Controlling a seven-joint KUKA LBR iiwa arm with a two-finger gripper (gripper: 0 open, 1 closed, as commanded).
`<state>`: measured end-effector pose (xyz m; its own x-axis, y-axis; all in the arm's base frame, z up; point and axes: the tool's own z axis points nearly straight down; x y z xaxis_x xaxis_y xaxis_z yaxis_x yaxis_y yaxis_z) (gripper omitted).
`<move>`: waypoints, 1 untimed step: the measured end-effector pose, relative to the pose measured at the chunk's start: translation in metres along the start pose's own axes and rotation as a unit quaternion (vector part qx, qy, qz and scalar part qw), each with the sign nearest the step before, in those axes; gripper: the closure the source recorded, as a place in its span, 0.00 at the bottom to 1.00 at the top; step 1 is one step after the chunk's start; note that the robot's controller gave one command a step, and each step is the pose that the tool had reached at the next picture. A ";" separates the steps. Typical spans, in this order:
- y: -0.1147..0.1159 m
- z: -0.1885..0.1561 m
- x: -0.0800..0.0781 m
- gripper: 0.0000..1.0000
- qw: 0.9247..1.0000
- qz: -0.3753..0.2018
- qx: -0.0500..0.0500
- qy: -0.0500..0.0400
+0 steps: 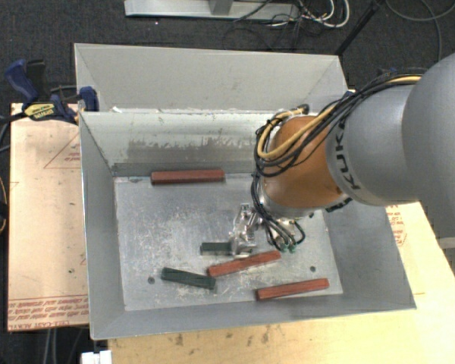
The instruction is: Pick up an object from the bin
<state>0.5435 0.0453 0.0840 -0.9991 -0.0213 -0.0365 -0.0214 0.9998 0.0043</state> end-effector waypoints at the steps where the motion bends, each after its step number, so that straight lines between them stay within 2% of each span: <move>1: -0.001 -0.016 -0.010 1.00 1.000 0.000 0.001 0.013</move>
Offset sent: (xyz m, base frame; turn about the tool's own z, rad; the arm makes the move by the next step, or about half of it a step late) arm -0.0054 0.0004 0.0458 -0.0228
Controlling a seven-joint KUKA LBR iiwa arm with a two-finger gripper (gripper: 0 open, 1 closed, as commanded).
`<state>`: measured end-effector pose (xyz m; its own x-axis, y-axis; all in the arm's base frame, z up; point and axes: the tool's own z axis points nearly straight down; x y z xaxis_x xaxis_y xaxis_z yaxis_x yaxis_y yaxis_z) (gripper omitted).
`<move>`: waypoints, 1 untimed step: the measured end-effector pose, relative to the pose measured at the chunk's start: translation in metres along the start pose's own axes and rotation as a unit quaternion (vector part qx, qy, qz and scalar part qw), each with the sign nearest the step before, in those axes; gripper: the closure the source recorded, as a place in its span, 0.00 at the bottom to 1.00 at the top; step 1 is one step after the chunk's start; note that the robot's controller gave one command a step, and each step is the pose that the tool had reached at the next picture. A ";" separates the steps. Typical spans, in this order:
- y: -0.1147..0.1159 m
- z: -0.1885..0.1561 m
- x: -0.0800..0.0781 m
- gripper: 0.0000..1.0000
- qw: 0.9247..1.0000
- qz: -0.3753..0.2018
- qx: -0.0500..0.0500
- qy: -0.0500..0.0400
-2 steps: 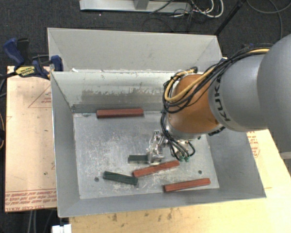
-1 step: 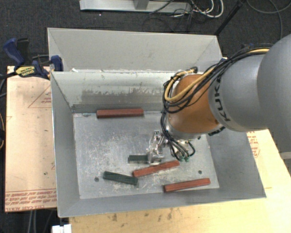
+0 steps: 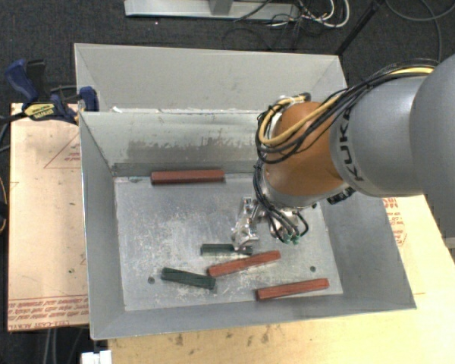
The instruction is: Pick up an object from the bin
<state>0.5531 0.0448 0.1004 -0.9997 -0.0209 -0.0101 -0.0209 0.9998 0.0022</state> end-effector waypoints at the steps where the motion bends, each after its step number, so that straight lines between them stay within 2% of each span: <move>1: 0.002 -0.029 0.014 0.00 1.000 -0.011 0.001 0.004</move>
Offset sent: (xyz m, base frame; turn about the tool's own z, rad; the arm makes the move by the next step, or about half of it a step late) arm 0.0000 0.0000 0.0000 0.0000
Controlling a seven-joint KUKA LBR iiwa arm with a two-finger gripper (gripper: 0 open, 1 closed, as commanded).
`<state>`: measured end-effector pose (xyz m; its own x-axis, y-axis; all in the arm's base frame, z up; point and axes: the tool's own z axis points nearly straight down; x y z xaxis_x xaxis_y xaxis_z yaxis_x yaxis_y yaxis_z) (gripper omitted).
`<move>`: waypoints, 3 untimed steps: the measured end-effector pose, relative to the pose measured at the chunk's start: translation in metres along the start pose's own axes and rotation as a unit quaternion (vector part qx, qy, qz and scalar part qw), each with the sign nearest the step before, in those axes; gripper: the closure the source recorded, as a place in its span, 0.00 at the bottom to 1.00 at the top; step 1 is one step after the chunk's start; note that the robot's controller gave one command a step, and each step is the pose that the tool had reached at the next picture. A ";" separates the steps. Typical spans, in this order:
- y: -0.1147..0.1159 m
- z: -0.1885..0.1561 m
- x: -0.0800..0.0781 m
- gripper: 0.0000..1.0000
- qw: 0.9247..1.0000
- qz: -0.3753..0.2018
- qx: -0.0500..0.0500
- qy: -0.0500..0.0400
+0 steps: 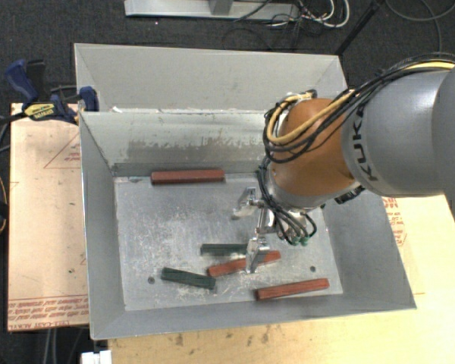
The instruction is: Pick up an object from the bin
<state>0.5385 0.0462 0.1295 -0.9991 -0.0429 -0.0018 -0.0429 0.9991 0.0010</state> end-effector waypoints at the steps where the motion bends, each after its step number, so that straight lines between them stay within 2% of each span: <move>1: 0.000 0.000 0.000 0.00 1.000 0.000 0.000 0.000; 2: 0.017 0.047 -0.006 1.00 0.995 -0.098 0.000 0.002; 3: 0.017 0.047 -0.006 1.00 0.995 -0.098 0.000 0.001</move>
Offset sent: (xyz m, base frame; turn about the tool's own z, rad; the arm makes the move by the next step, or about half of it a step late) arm 0.0003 0.0166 -0.0595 -0.1982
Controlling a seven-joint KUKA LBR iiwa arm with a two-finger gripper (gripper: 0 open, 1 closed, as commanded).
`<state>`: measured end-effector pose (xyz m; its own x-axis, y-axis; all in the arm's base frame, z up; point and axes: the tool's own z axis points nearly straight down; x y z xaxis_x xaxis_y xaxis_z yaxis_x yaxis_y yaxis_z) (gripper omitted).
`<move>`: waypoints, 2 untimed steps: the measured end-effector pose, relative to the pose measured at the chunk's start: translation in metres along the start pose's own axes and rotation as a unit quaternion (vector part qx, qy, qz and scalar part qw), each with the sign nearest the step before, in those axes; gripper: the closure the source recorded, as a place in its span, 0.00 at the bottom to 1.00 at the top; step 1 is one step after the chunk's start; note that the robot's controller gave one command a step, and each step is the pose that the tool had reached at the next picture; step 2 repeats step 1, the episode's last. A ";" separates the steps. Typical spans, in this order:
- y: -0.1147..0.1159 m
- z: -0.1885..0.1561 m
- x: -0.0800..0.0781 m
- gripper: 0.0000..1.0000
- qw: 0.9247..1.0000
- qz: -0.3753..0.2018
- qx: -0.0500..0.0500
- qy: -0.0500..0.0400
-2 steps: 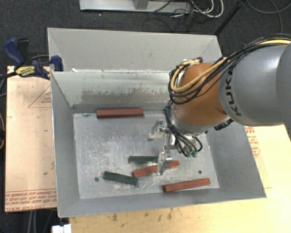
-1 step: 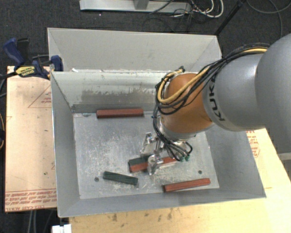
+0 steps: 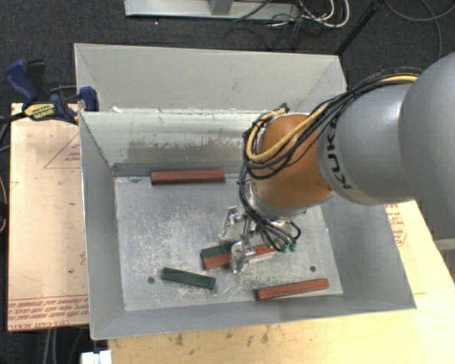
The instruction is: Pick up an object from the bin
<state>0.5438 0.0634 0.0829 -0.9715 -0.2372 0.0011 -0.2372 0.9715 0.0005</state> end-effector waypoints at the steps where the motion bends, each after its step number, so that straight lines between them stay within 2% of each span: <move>1: -0.025 -0.148 0.012 1.00 0.999 0.034 0.000 -0.003; 2: -0.025 -0.148 0.012 1.00 0.999 0.034 0.000 -0.003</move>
Offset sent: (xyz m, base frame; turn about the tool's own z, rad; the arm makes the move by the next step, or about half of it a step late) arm 0.0000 0.0000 0.0000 0.0000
